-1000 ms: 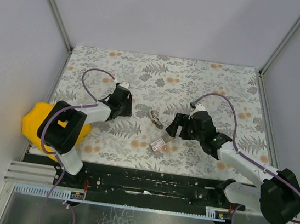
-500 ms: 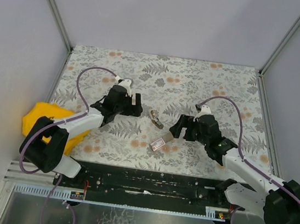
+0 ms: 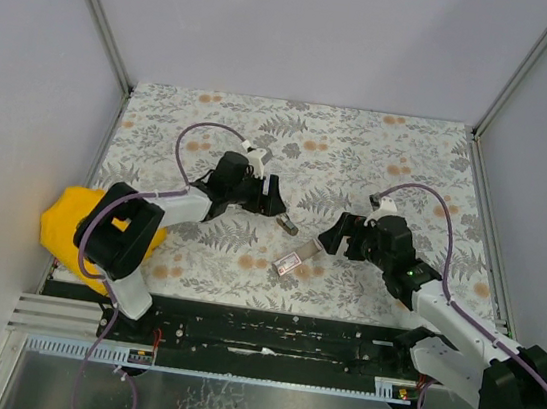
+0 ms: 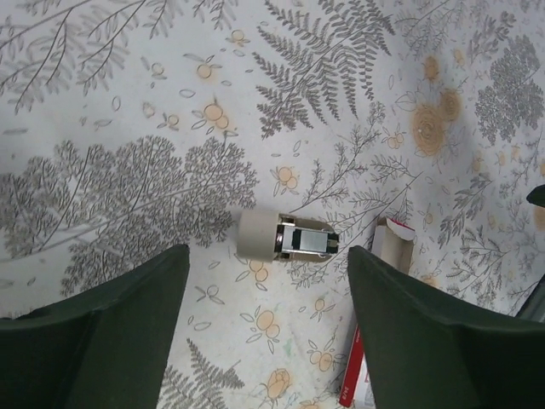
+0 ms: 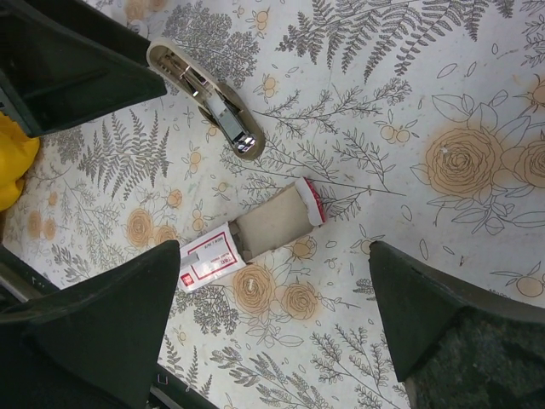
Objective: Load the staples into the stapler
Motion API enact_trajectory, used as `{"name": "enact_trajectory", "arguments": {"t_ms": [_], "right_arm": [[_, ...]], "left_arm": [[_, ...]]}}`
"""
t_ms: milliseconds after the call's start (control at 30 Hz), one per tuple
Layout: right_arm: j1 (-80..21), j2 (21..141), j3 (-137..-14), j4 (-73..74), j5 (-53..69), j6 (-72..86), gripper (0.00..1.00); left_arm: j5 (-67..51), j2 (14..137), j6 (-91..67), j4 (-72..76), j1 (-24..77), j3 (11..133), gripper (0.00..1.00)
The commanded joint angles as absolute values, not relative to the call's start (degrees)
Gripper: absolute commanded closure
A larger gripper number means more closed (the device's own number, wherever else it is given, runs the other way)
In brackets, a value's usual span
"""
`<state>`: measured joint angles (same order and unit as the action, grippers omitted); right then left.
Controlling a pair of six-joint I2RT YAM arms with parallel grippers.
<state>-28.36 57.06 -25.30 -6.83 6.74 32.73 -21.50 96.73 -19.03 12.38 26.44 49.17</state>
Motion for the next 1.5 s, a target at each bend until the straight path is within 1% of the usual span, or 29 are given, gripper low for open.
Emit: {"name": "enact_trajectory", "arguments": {"t_ms": [0, 267, 400, 433, 500, 600, 833, 900, 1000, 1067, 1200, 1300, 1467], "right_arm": [[-27.7, 56.5, -25.1, -11.0, 9.2, 32.1, 0.01], [-27.4, 57.9, -24.8, -11.6, 9.9, 32.0, 0.02], [-27.4, 59.7, -25.4, -11.5, 9.8, 31.9, 0.03], [-27.4, 60.3, -25.9, -10.8, 9.6, 31.7, 0.04], [-27.5, 61.8, -26.8, -9.9, 9.7, 32.1, 0.05], [-27.4, 63.6, -27.0, -11.5, 10.9, 33.5, 0.07], [-27.7, 69.2, -30.9, -13.7, 12.2, 35.3, 0.1], [-27.9, 71.8, -32.9, -14.4, 13.5, 35.8, 0.12], [-29.0, 76.3, -36.6, -15.0, 15.9, 35.9, 0.19], [-29.7, 79.9, -40.0, -13.8, 17.9, 35.0, 0.3], [-31.2, 86.8, -44.6, -14.2, 22.6, 35.5, 0.43], [-33.4, 90.6, -47.8, -14.0, 23.4, 35.2, 0.48], [-35.6, 95.0, -50.4, -13.9, 22.6, 35.6, 0.5]], "left_arm": [[-25.2, 98.9, -17.4, 19.4, 26.3, 52.0, 0.31], [-24.8, 101.7, -15.5, 18.7, 26.4, 53.0, 0.57], [-23.1, 101.1, -15.1, 19.0, 26.9, 52.1, 0.77], [-22.0, 100.7, -14.8, 18.9, 27.2, 51.7, 0.82], [-18.9, 99.5, -13.8, 17.9, 28.6, 51.1, 0.88], [-9.8, 96.6, -13.0, 16.8, 32.0, 49.2, 0.93], [13.7, 88.5, -21.1, 14.4, 39.4, 42.8, 0.98], [18.3, 87.0, -23.9, 12.7, 41.2, 41.7, 0.98], [24.9, 85.6, -27.4, 9.2, 43.6, 40.7, 0.98], [26.6, 85.1, -29.5, 7.6, 44.6, 39.9, 0.98], [28.9, 84.5, -33.0, 5.9, 46.0, 38.5, 0.98], [30.6, 84.3, -34.0, 4.6, 46.9, 38.5, 0.98], [31.3, 84.6, -34.7, 3.9, 48.0, 38.6, 0.98]]}}
